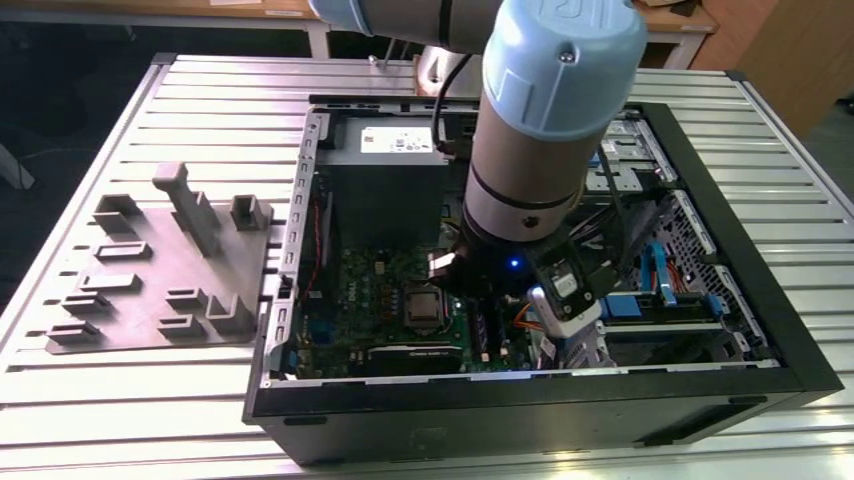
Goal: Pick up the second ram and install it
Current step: 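Press down the second ram until it locks into place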
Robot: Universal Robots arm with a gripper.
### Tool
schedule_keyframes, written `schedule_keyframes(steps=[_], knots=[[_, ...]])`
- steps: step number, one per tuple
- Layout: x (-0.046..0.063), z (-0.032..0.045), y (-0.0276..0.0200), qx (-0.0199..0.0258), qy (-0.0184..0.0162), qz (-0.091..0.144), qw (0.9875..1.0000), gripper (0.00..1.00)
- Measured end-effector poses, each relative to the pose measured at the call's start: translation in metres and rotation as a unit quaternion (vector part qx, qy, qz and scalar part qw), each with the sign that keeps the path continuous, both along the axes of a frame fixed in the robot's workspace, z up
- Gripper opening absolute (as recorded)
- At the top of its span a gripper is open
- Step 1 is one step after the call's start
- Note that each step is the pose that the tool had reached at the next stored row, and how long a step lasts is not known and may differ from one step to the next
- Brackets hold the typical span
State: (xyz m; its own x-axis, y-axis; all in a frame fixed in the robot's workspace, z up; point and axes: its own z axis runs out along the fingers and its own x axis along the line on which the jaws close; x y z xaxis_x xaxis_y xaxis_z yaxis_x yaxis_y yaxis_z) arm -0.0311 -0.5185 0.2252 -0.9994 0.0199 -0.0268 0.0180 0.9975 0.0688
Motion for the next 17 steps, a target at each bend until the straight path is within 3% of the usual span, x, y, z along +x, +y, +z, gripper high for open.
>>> schedule_keyframes(steps=[4, 17], knots=[[0.0, -0.0005, -0.0033, 0.0001, 0.0, 0.0, 1.0, 0.1], [0.0, -0.0051, -0.004, -0.0001, 0.0001, 0.0, 1.0, 0.1]])
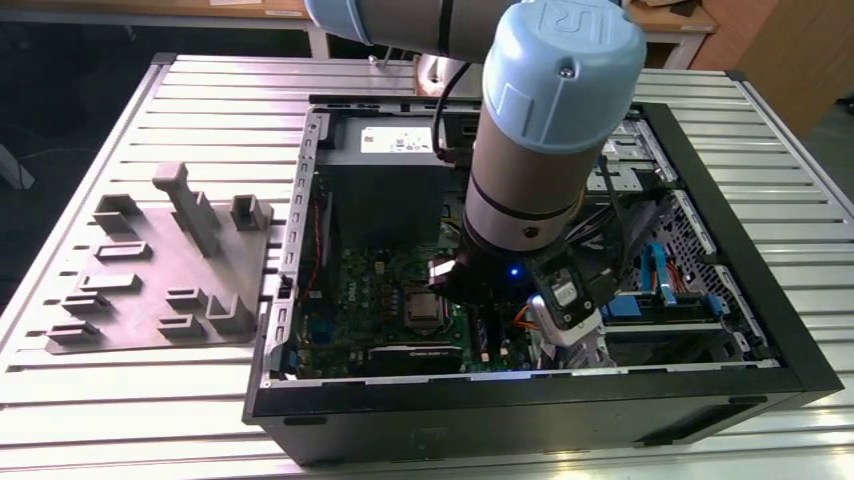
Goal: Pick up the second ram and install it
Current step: 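Press down the second ram until it locks into place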
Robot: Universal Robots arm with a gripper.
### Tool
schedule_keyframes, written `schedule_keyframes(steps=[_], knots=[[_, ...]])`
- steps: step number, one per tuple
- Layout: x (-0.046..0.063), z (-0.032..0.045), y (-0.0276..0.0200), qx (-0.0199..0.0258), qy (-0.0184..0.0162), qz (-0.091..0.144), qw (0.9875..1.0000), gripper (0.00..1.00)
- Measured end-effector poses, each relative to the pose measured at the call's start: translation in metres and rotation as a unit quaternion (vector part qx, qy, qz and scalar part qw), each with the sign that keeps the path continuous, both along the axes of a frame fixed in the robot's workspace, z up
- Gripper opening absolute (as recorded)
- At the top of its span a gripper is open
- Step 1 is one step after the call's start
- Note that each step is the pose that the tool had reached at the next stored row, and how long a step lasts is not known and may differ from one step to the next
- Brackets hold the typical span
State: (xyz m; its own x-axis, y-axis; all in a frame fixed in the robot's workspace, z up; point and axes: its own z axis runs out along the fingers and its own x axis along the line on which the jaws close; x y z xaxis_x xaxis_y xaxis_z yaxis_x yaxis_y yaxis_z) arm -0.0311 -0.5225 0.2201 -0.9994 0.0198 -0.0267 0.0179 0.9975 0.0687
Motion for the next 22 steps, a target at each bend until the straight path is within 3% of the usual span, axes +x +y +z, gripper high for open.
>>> schedule_keyframes(steps=[18, 20, 22], knots=[[0.0, -0.0036, -0.0001, 0.0014, -0.0001, 0.0, 1.0, 0.1], [0.0, -0.0012, 0.0002, 0.0028, -0.0005, 0.0, 1.0, 0.1], [0.0, 0.0069, 0.0, 0.0018, -0.0001, 0.0, 1.0, 0.1]])
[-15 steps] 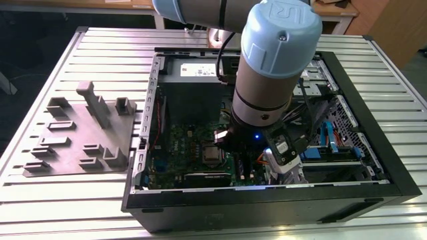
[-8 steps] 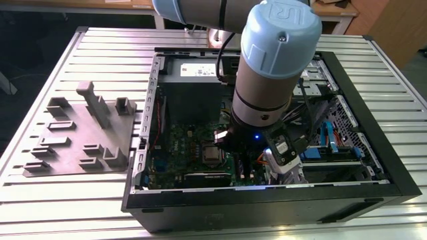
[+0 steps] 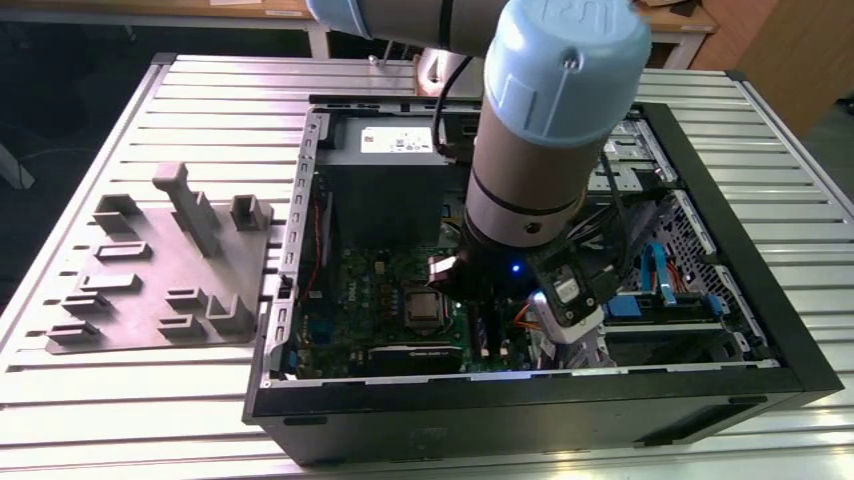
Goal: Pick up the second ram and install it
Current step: 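Press down the second ram until it locks into place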
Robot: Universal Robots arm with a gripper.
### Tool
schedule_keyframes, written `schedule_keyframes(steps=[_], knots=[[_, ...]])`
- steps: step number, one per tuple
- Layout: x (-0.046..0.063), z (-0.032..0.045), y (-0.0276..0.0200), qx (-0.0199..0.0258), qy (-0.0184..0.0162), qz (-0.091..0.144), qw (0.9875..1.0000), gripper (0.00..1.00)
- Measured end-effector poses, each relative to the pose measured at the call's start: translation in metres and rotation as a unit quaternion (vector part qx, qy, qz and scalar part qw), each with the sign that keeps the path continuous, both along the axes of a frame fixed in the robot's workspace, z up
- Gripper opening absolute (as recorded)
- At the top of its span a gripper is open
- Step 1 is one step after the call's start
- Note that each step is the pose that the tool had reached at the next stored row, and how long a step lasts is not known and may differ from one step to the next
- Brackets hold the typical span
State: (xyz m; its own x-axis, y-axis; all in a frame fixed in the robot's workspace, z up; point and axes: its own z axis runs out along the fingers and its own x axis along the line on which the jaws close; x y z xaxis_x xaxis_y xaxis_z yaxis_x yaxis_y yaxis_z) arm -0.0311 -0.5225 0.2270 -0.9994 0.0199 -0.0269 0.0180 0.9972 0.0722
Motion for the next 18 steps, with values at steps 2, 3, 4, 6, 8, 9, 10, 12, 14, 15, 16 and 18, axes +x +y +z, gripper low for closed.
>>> schedule_keyframes(steps=[2, 3, 4, 6, 8, 9, 10, 12, 14, 15, 16, 18], knots=[[0.0, 0.009, -0.0001, -0.0002, 0.0, 0.0, 1.0, 0.1], [0.0, 0.0128, -0.0001, -0.0001, 0.0, 0.0, 1.0, 0.1], [0.0, 0.0155, -0.0001, -0.0004, 0.0001, 0.0, 1.0, 0.1], [0.0, 0.0156, -0.0001, -0.0001, 0.0, 0.0, 1.0, 0.1], [0.0, 0.0157, 0.0007, 0.0008, 0.0001, 0.0, 1.0, 0.1], [0.0, 0.0155, 0.0025, 0.0012, 0.0001, 0.0, 1.0, 0.1], [0.0, 0.0153, 0.0048, 0.0015, 0.0, 0.0, 1.0, 0.1], [0.0, 0.015, 0.0102, 0.0019, 0.0001, 0.0, 1.0, 0.1], [0.0, 0.0149, 0.015, 0.0035, 0.0001, 0.0, 1.0, 0.1], [0.0, 0.0148, 0.0168, 0.0052, 0.0001, 0.0, 1.0, 0.1], [0.0, 0.0147, 0.0177, 0.0067, 0.0, 0.0, 1.0, 0.1], [0.0, 0.0175, 0.0177, 0.0067, 0.0001, 0.0, 1.0, 0.1]])
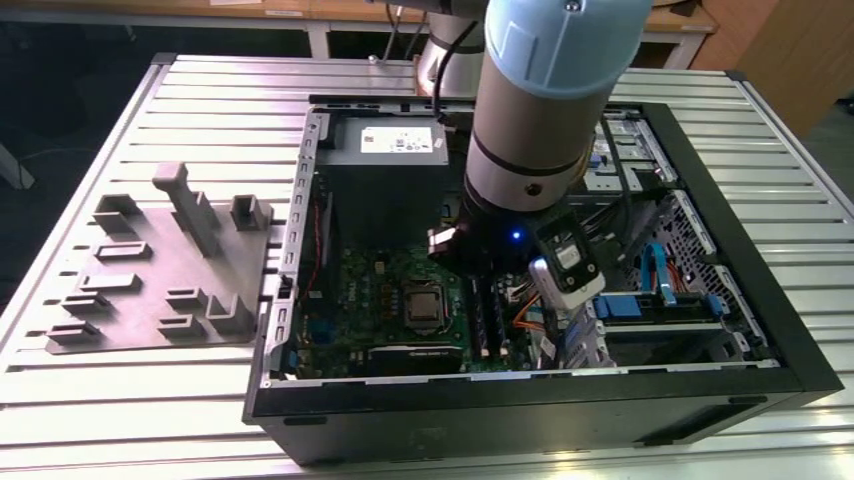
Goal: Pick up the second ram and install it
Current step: 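Press down the second ram until it locks into place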
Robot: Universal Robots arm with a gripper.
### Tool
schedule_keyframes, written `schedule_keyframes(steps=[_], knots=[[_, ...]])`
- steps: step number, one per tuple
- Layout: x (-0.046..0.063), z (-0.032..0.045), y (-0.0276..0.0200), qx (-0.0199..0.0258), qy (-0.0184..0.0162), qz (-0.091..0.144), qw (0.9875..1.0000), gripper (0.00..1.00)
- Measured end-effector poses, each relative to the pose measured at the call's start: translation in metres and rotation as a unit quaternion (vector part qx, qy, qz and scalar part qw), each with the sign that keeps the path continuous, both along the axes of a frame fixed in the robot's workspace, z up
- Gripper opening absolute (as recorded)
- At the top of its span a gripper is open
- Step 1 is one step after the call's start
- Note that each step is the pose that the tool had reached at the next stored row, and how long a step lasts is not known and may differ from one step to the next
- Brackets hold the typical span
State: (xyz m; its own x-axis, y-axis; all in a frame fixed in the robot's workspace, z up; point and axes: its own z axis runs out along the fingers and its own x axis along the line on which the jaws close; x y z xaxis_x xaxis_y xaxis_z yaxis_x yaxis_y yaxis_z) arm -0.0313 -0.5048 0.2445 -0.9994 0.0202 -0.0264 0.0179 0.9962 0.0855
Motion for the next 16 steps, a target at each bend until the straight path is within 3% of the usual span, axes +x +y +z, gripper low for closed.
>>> schedule_keyframes(steps=[5, 16], knots=[[0.0, 0.0146, 0.0001, 0.0009, -0.0001, 0.0, 1.0, 0.1], [0.0, 0.0146, 0.0001, 0.0009, -0.0004, 0.0, 1.0, 0.1]])
